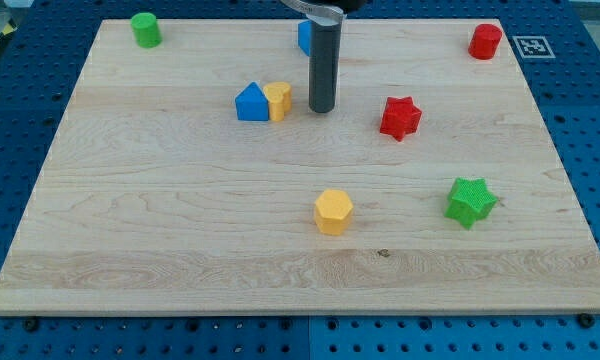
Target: Slide the red star slightly down
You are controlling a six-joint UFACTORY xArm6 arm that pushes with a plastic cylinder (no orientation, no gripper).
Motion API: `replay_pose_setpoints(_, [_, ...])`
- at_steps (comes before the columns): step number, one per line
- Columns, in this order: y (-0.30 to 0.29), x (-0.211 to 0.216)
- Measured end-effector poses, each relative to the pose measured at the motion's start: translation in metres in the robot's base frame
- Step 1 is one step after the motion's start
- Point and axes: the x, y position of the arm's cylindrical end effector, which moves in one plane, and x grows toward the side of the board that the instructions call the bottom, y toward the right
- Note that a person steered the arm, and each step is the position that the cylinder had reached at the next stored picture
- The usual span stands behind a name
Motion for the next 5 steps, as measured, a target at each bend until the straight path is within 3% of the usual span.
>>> replay_pose_setpoints(2, [0.0,0.0])
replay_pose_setpoints(3, [0.053,0.0])
replay_pose_setpoints(5, [0.094,-0.009])
